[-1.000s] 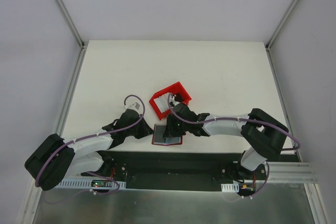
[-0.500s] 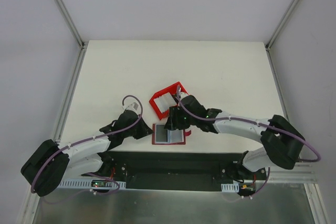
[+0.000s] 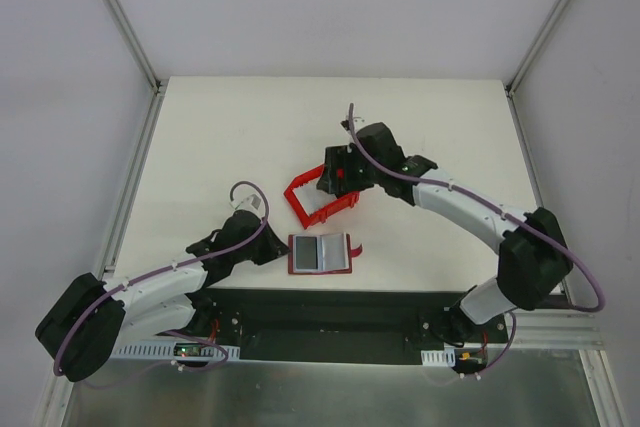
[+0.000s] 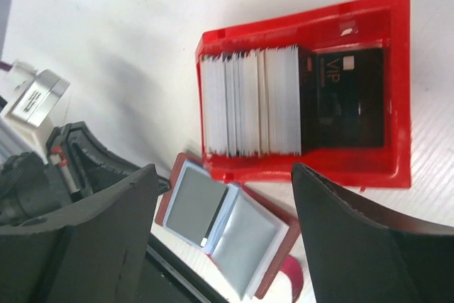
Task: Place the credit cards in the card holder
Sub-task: Pick up the credit card from the storage box.
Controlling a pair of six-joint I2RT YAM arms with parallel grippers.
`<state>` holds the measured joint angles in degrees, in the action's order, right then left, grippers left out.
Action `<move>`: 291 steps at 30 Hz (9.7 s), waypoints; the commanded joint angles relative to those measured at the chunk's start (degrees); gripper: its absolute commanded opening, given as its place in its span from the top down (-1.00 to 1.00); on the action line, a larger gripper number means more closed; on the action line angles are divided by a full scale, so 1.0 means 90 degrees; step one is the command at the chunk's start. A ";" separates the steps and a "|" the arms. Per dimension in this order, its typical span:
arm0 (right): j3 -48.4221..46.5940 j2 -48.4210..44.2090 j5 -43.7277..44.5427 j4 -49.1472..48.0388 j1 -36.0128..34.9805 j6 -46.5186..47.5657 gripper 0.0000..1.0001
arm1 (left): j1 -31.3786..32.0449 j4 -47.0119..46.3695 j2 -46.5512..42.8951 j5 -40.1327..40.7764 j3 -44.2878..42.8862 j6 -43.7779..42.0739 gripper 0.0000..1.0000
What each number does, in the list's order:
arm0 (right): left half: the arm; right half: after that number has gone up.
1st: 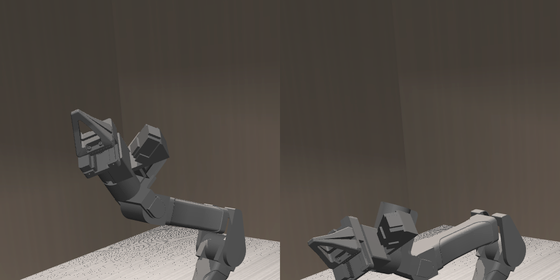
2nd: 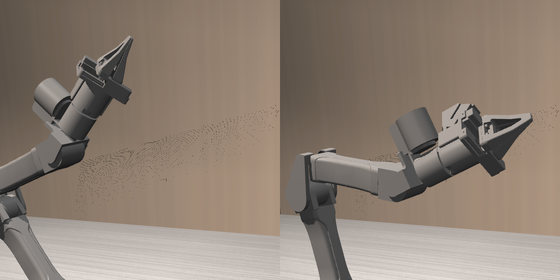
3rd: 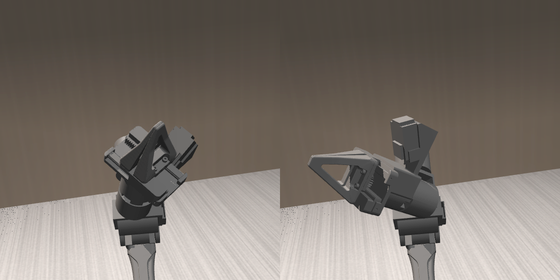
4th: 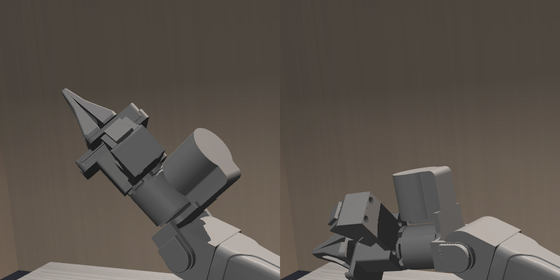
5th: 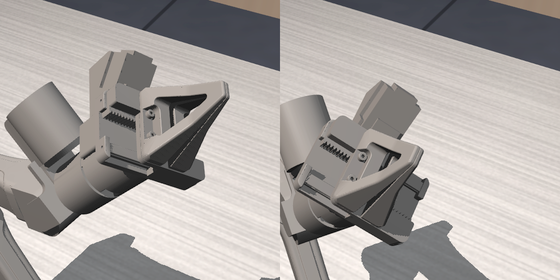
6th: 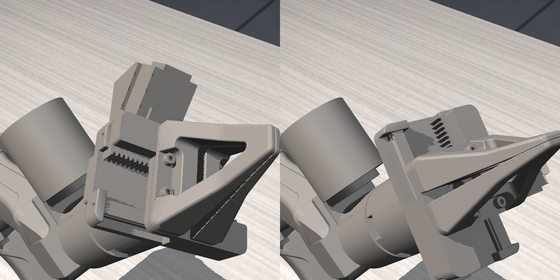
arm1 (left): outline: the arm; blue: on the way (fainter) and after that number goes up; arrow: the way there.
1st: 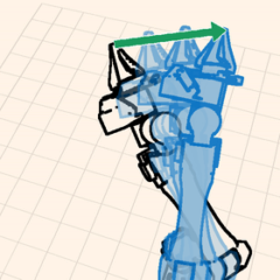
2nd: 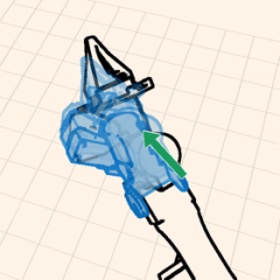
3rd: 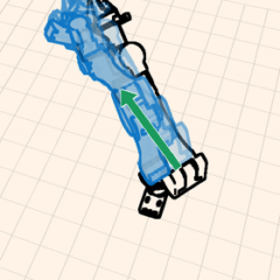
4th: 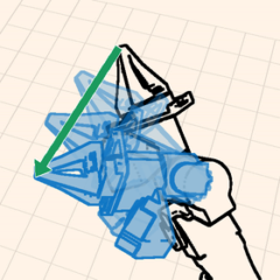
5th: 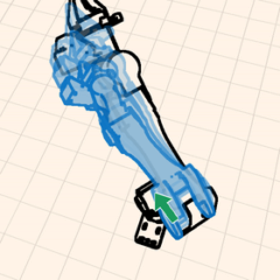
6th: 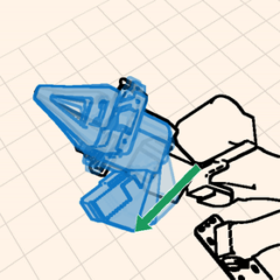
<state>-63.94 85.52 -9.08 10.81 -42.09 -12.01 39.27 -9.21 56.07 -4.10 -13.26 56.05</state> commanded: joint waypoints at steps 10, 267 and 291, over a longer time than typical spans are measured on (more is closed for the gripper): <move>-0.1498 0.1894 -0.0689 0.0655 0.0321 0.0817 -0.67 | -0.0017 0.0145 -0.0068 0.0133 -0.0265 -0.0183 1.00; -0.1782 0.2510 -0.1735 0.0596 0.1180 0.0827 -0.15 | -0.0037 -0.0080 0.1348 -0.0463 -0.0871 -0.0623 1.00; -0.1645 0.2354 -0.1550 0.0674 0.1268 0.0836 0.42 | -0.0027 -0.0109 0.1387 -0.0502 -0.0871 -0.0642 1.00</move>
<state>-78.74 109.56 -23.42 16.78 -30.70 -4.10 39.27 -9.26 68.14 -7.53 -19.49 51.53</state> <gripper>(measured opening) 0.308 0.003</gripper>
